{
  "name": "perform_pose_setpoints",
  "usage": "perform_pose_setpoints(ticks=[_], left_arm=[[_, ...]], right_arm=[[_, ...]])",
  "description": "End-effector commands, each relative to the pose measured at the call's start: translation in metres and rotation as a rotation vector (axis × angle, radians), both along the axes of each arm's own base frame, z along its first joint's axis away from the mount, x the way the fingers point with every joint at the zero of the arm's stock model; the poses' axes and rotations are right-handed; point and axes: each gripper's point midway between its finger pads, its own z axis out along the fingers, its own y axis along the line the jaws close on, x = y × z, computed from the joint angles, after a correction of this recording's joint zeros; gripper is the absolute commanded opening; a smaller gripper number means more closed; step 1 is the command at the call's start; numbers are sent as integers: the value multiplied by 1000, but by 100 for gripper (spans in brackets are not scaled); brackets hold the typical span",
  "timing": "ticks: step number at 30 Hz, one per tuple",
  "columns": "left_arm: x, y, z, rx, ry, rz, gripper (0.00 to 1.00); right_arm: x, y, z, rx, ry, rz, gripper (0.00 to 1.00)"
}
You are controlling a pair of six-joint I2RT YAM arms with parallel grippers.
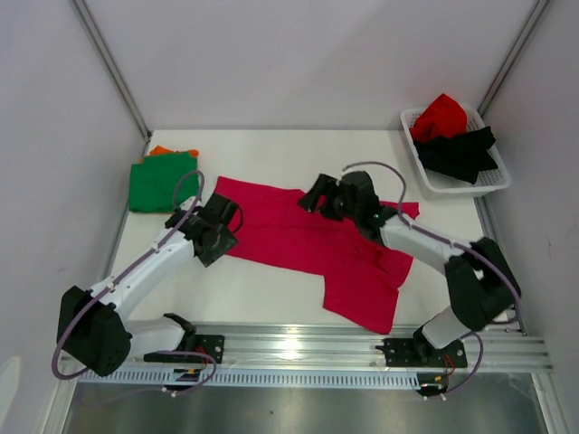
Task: Fold and stack the t-shirts
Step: Fold the flattened tshirt in 1/3 of the way, then grap the side of the flattened tshirt closest away from the robot with both arms
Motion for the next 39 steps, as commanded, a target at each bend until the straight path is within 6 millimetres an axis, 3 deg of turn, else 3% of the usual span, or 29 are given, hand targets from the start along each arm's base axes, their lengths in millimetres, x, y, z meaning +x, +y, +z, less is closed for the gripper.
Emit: perform_pose_setpoints(ticks=[1, 8, 15, 18, 20, 21, 24, 29, 32, 39], left_arm=[[29, -14, 24, -51, -77, 22, 58], [37, -21, 21, -54, -75, -6, 58], [39, -26, 22, -65, -68, -31, 58], [38, -24, 25, -63, -80, -31, 58], [38, -23, 28, -66, -92, -32, 58], [38, -23, 29, -64, -95, -35, 58], [40, -24, 33, -68, -103, -43, 58], [40, -26, 40, -77, -109, -50, 58], [37, -25, 40, -83, -118, -51, 58], [32, -24, 51, -106, -157, -61, 59]], right_arm=[[-15, -57, 1, -7, 24, -318, 78], [-87, -126, -14, -93, 92, -532, 80], [-136, -161, -34, -124, 166, -581, 80], [-173, -204, -58, -192, 274, -741, 80], [-186, -216, -62, -157, 327, -835, 80], [-201, -232, -70, -213, 370, -871, 80], [-217, -241, -77, -243, 436, -902, 79], [-237, -225, -94, -321, 515, -831, 78], [-240, -223, -101, -374, 518, -878, 79], [-269, -220, -127, -510, 615, -982, 80]])
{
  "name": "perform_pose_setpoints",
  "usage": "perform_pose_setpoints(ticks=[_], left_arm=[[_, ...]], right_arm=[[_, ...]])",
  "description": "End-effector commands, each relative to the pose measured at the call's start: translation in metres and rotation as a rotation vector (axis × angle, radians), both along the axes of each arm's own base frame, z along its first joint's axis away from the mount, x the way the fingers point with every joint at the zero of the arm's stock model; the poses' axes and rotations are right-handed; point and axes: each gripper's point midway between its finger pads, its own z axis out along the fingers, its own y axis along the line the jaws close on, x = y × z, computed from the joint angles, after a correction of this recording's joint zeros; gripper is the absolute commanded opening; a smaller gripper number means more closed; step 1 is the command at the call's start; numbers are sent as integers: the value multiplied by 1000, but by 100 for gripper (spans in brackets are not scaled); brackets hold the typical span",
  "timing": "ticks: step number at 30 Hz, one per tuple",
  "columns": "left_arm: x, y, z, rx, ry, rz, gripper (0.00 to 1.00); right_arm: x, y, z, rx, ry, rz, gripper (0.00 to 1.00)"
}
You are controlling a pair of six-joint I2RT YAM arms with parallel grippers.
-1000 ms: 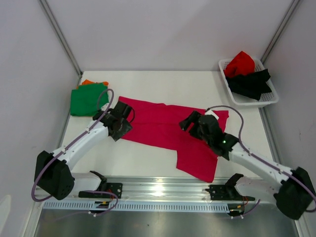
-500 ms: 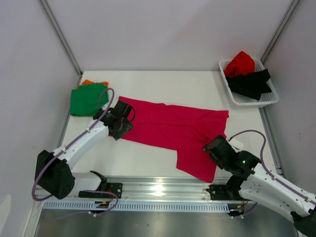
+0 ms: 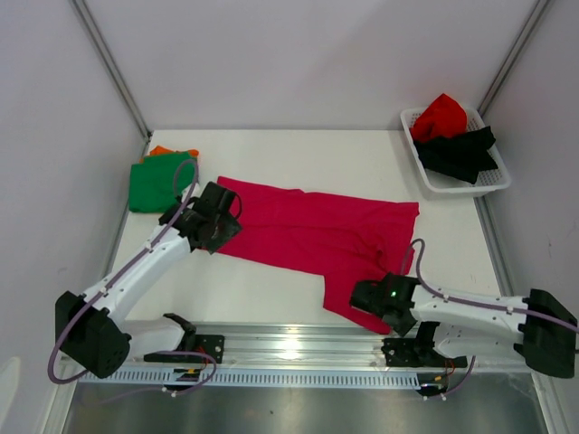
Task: Fold and stack the t-shirts
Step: Grap the side of the flattened tshirt closest away from the robot with both arms
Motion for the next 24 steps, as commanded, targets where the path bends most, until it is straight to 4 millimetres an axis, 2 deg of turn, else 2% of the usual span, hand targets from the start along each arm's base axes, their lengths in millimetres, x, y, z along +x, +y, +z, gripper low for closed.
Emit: perform_pose_setpoints(ticks=[1, 11, 16, 24], left_arm=[[2, 0, 17, -19, -56, -18, 59], [-1, 1, 28, -35, -98, -42, 59], [-3, 0, 36, -56, -125, -48, 59], [-11, 9, 52, -65, -182, -31, 59]], right_arm=[[-9, -3, 0, -28, 13, -158, 80], [-12, -6, -18, -31, 13, -198, 79], [-1, 9, -17, 26, -41, -161, 78], [-6, 17, -28, 46, -3, -137, 78]])
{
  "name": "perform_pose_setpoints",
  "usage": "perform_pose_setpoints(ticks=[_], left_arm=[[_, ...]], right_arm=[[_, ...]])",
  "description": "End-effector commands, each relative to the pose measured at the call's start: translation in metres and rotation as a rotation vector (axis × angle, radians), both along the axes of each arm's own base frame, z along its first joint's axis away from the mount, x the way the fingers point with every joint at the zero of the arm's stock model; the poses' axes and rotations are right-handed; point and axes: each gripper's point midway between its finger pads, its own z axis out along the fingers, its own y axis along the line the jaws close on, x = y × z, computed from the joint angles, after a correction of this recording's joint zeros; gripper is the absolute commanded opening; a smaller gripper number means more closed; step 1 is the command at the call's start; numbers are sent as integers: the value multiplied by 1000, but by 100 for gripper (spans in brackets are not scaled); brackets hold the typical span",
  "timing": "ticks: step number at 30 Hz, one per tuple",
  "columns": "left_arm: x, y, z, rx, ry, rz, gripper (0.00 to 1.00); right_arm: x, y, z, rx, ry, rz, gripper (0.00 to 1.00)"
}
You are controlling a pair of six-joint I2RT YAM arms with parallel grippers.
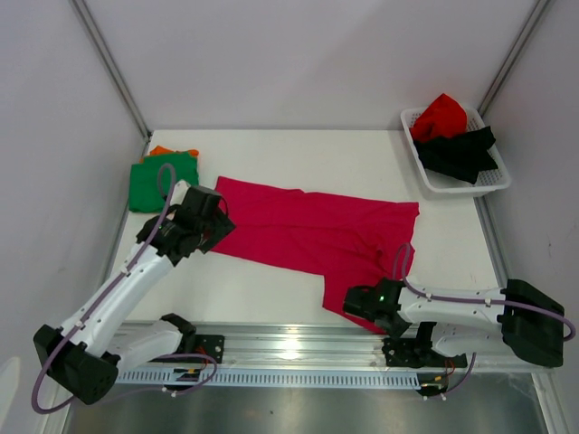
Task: Fold and stack the t-shirts
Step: Grap the side of the flattened tshirt closest away from the robot with both arms
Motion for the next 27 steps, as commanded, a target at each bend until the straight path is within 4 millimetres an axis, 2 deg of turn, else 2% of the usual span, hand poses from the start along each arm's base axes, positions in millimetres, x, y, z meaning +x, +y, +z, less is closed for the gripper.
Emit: perform_pose_setpoints(ticks=[1, 7, 13, 17, 20, 21, 23, 24, 25, 27], left_arm=[[-3, 7, 11, 0, -47, 0, 60], [-8, 12, 24, -13, -95, 12, 60], [-11, 14, 30, -23, -117, 15, 60], [-13, 15, 31, -23, -123, 10, 60], [-13, 17, 34, -13, -136, 8, 60], [-13, 19, 36, -10, -141, 10, 60], [-13, 22, 38, -2, -155, 16, 60], [-13, 21, 39, -3, -159, 18, 60], [-12, 21, 40, -6, -163, 18, 60], [-13, 21, 38, -6, -164, 16, 60]], right_arm=[[3, 7, -3, 76, -34, -111, 78], [-1, 8, -4, 79, -10, -102, 77], [-15, 2, -2, 80, 52, -100, 76], [-14, 10, -10, 95, 60, -97, 72], [-14, 15, -13, 104, 65, -86, 58], [-11, 15, -13, 106, 54, -80, 46], [-9, 16, -12, 120, 38, -74, 33], [-8, 17, -12, 128, 31, -70, 17], [-6, 18, -12, 134, 20, -65, 8], [-4, 19, -12, 145, 9, -58, 0]])
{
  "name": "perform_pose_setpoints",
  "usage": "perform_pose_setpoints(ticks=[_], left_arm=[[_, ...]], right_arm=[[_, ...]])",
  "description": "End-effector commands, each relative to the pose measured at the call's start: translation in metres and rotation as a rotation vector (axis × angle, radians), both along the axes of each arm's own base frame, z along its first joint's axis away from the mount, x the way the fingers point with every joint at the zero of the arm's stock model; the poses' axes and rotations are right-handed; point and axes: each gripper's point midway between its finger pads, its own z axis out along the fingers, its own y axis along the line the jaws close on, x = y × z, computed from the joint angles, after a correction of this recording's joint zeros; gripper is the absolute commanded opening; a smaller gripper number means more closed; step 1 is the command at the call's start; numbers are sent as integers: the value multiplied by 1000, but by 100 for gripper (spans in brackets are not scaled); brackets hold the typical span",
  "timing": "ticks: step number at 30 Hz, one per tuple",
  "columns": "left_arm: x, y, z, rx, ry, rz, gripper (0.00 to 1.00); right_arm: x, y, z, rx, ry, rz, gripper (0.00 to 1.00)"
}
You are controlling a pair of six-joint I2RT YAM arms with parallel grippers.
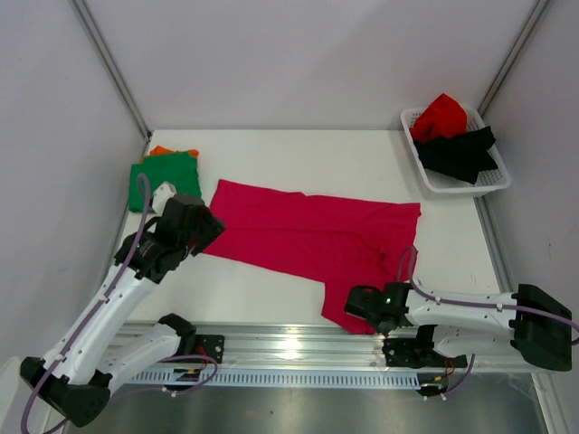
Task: Fold and stack the t-shirts
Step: Grap the side of the flattened tshirt closest away from the robot with both arms
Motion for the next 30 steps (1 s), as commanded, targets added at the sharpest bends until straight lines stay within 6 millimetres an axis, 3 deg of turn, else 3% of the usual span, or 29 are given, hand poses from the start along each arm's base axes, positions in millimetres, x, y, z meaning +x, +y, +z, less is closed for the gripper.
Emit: perform_pose_setpoints(ticks=[1, 9, 15, 22, 25, 30], left_arm=[[2, 6, 3, 19, -29, 7, 60], [5, 0, -7, 19, 0, -6, 59], [8, -5, -21, 56, 66, -44, 58], [-15, -11, -78, 83, 302, -62, 57], [-32, -2, -106, 109, 406, -5, 57], [-58, 12, -134, 117, 507, 139, 56]], right_arm=[[10, -2, -10, 9, -59, -42, 0], [31, 6, 1, -13, -151, 25, 0], [62, 8, 16, -77, -232, 75, 0], [88, 13, 27, -54, -269, 90, 0], [91, 14, 27, -48, -266, 98, 0], [92, 20, 23, -25, -261, 110, 0]])
